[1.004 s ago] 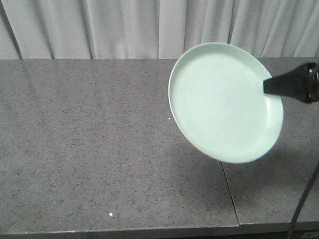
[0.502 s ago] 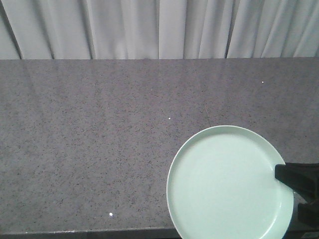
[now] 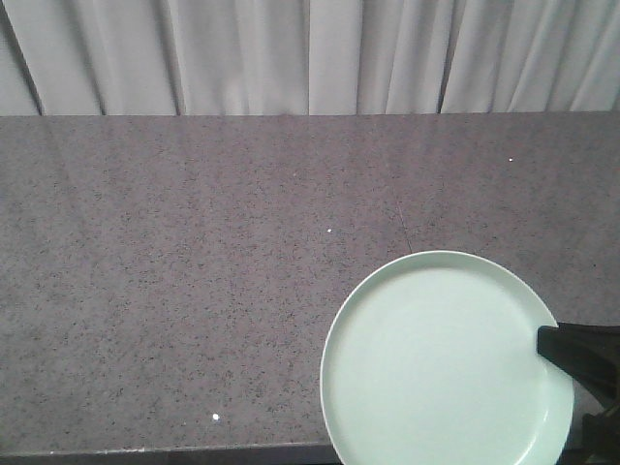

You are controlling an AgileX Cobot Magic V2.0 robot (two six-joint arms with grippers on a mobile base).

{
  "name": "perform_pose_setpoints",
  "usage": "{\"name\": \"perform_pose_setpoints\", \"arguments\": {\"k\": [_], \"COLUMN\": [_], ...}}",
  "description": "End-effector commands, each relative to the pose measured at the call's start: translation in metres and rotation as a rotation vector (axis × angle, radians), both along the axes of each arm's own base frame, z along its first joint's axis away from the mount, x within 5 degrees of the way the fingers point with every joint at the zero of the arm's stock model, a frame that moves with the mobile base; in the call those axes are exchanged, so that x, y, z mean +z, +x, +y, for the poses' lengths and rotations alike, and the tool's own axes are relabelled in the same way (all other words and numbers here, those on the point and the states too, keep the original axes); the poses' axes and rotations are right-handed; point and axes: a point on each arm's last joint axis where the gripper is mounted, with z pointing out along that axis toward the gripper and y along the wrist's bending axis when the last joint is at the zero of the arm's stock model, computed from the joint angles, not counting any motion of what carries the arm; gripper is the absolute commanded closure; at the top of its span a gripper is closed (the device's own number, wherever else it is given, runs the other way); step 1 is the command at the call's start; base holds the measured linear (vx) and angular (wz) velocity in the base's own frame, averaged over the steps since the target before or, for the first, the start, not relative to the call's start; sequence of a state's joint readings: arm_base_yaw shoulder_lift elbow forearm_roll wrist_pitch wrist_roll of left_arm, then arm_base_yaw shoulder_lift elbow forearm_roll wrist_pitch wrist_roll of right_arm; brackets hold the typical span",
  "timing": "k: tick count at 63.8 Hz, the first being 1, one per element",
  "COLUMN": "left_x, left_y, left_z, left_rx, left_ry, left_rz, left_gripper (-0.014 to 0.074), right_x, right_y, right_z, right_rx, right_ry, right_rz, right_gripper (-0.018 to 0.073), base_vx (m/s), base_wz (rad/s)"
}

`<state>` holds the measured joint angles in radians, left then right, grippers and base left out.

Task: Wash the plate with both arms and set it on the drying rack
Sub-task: 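Hold the plate raised in the right gripper while the base turns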

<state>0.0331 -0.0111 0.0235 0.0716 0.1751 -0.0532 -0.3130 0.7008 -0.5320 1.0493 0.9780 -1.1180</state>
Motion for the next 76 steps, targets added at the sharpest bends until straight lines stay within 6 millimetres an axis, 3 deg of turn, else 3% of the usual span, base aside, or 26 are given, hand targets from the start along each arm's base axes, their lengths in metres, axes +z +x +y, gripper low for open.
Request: {"name": "perform_pose_setpoints", "arguments": {"k": [1, 76], "left_x": [0.0150, 0.0150], "left_y": [-0.0017, -0.0017], "left_z": [-0.0006, -0.0006], "left_rx": [-0.005, -0.005], "left_ry": [-0.006, -0.006], "left_rz": [-0.109, -0.109], "left_gripper": [0.0603, 0.0603], "right_x": [0.0119, 0.0117], "right_y": [0.0021, 0.0014], "right_z": [0.0005, 0.0013], "right_rx": [-0.012, -0.002], "right_ry": [0.043, 0.045], "right_rz": [-0.051, -0.046], "right_gripper": [0.0561, 0.0561], "base_vx": [0.00, 0.00], "base_wz": [0.00, 0.00]}}
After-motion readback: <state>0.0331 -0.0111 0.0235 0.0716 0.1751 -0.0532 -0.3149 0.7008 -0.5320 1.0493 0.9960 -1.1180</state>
